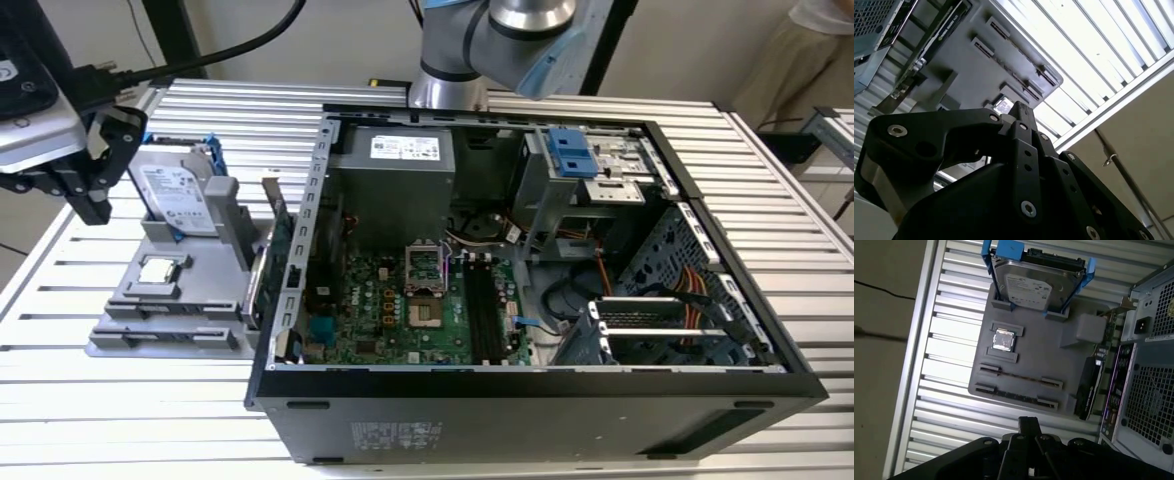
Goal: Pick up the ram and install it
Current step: 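Pick up the ram and move it above insertion slot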
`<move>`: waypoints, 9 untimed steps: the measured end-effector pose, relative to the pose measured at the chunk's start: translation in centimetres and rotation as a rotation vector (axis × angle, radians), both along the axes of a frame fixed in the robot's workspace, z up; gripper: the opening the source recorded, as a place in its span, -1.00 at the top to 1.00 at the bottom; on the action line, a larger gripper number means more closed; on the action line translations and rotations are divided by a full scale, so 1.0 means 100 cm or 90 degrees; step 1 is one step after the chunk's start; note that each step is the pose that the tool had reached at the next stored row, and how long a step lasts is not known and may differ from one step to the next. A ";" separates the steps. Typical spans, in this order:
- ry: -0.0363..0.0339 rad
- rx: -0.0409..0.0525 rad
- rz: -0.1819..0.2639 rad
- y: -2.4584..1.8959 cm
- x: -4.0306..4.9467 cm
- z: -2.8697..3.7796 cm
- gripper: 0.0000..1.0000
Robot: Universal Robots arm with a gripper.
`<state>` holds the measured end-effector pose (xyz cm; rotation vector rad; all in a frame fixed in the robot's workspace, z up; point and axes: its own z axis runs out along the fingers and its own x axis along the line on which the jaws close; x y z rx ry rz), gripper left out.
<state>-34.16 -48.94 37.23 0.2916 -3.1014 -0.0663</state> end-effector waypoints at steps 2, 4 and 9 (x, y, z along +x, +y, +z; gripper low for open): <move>-0.0001 0.0000 0.004 0.0000 0.0000 0.0000 1.00; 0.0000 0.0000 0.012 0.0000 0.0000 0.0000 1.00; 0.0000 0.0001 0.042 0.0002 0.0000 -0.0001 1.00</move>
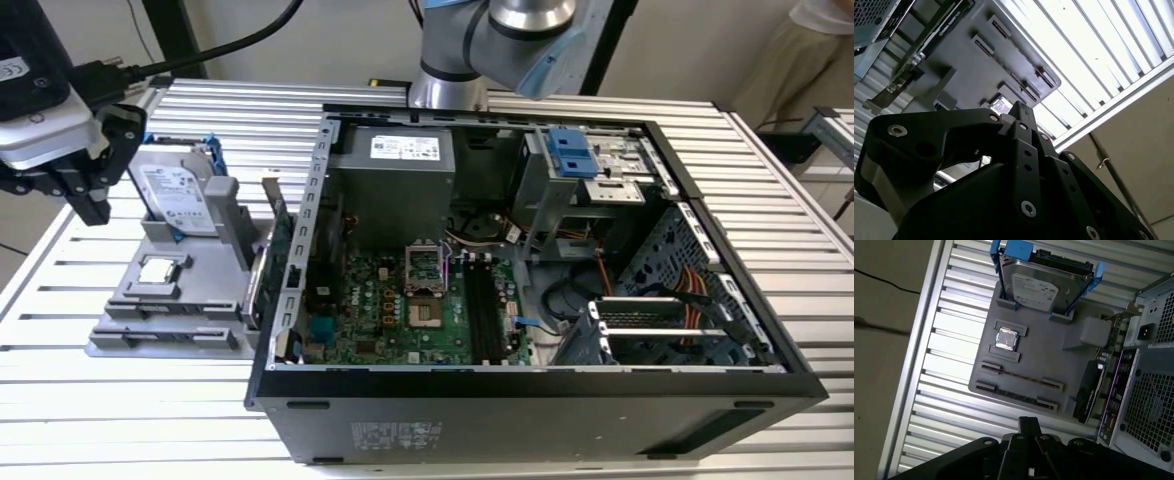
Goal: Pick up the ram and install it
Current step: 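Pick up the ram and move it above insertion slot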
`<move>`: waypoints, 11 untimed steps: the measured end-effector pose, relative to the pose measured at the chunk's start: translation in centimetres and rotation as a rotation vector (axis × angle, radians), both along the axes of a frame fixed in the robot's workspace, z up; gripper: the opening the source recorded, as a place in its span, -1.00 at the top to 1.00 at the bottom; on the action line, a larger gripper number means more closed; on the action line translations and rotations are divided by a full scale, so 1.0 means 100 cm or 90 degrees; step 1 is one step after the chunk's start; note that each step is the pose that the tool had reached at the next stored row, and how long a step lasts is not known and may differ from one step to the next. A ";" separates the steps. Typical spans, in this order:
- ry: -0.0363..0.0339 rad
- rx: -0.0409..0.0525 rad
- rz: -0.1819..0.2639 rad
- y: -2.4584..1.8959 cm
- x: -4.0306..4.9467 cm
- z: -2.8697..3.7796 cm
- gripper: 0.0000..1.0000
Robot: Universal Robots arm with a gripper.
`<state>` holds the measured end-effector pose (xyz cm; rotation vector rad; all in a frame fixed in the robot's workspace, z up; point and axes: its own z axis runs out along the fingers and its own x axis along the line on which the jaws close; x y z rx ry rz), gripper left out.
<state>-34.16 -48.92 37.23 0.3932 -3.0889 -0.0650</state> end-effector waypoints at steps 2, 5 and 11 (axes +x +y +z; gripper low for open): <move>0.0000 0.0000 0.011 0.0002 0.0000 0.0000 1.00; 0.0000 0.0000 0.027 0.0001 -0.0001 0.0000 1.00; 0.0000 0.0000 0.052 0.0002 0.0000 0.0000 1.00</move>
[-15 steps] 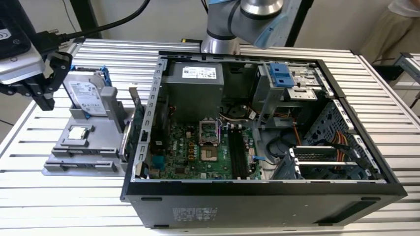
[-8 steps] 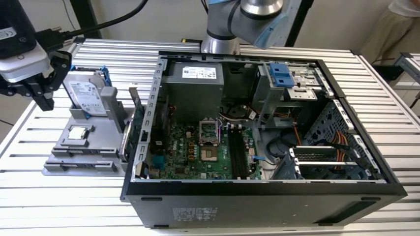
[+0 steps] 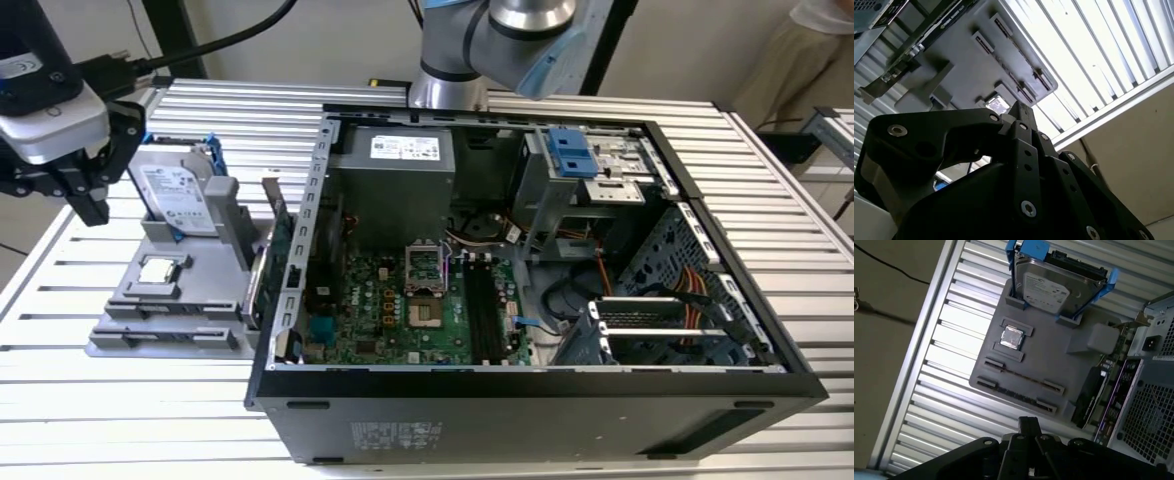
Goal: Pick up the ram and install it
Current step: 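Pick up the ram and move it above insertion slot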
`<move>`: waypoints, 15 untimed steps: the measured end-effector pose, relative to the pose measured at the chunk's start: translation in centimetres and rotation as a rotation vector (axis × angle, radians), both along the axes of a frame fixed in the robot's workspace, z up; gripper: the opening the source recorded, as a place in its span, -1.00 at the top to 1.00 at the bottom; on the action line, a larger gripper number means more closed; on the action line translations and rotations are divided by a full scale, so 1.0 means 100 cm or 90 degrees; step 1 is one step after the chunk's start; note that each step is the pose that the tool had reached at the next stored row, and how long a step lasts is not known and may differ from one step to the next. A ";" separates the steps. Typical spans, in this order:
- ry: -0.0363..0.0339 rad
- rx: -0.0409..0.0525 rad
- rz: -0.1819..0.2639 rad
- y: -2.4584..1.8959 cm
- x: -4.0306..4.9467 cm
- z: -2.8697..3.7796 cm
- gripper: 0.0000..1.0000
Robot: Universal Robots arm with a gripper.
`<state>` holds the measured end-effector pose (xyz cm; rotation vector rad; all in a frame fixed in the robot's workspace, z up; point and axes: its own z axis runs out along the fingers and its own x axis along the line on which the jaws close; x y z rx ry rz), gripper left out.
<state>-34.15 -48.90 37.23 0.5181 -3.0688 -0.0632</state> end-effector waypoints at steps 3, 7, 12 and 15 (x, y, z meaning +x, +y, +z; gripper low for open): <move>0.0001 -0.0002 0.011 0.0002 0.0000 0.0001 1.00; 0.0000 -0.0002 0.026 0.0002 0.0000 0.0000 1.00; 0.0000 -0.0003 0.041 0.0005 0.0000 0.0000 1.00; 0.0000 -0.0003 0.050 0.0005 0.0000 0.0000 1.00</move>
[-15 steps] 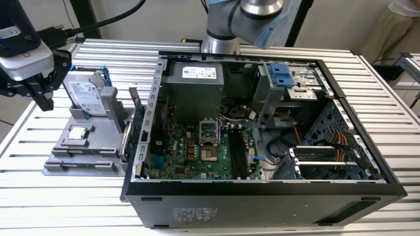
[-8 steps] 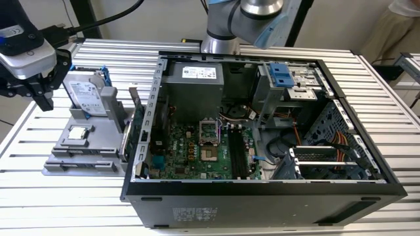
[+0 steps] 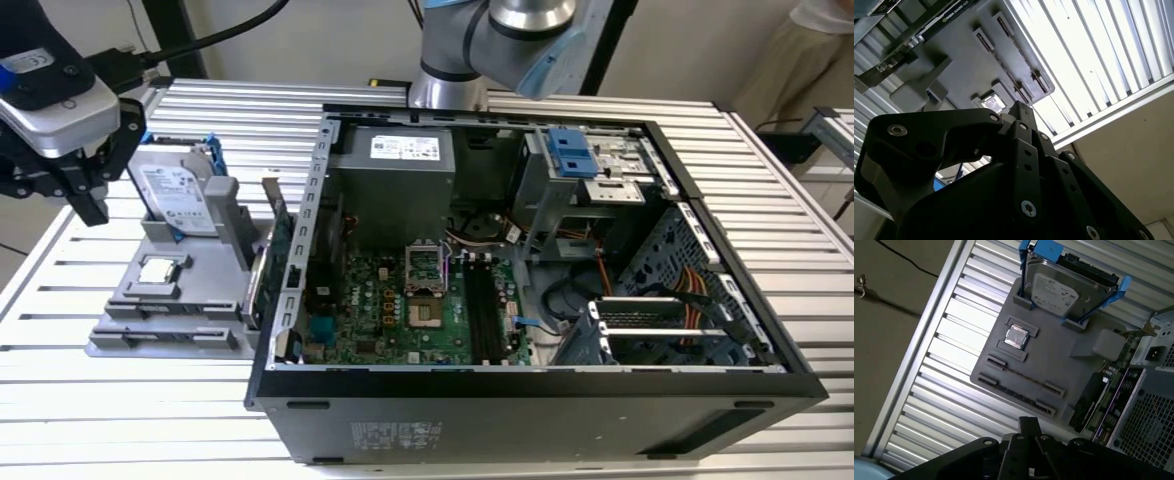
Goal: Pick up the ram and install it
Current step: 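Pick up the ram and move it above insertion slot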
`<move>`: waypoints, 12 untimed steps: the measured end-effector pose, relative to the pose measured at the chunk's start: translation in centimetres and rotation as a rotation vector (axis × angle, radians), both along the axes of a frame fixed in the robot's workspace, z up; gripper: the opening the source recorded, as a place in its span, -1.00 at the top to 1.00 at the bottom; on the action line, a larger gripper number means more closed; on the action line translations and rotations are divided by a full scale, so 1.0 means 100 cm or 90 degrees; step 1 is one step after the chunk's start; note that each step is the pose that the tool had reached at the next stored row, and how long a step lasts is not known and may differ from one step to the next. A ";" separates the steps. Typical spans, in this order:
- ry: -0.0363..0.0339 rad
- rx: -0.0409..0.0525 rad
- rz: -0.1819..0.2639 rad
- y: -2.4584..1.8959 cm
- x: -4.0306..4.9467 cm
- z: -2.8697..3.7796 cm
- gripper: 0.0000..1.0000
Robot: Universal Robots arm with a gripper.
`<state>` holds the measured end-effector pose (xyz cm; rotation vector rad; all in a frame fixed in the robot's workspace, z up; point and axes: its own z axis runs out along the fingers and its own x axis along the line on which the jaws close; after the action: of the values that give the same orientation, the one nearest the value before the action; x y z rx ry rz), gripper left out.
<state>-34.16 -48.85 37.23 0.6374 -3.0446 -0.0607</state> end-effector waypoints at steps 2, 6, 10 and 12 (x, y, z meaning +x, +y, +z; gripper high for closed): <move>0.0000 0.0000 0.007 0.0000 0.0000 0.0000 1.00; 0.0000 0.0000 0.020 0.0001 0.0000 0.0000 1.00; 0.0000 0.0000 0.025 0.0003 0.0000 0.0000 1.00; 0.0000 0.0000 0.028 0.0003 0.0000 0.0000 1.00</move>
<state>-34.16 -48.82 37.23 0.7036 -3.0291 -0.0596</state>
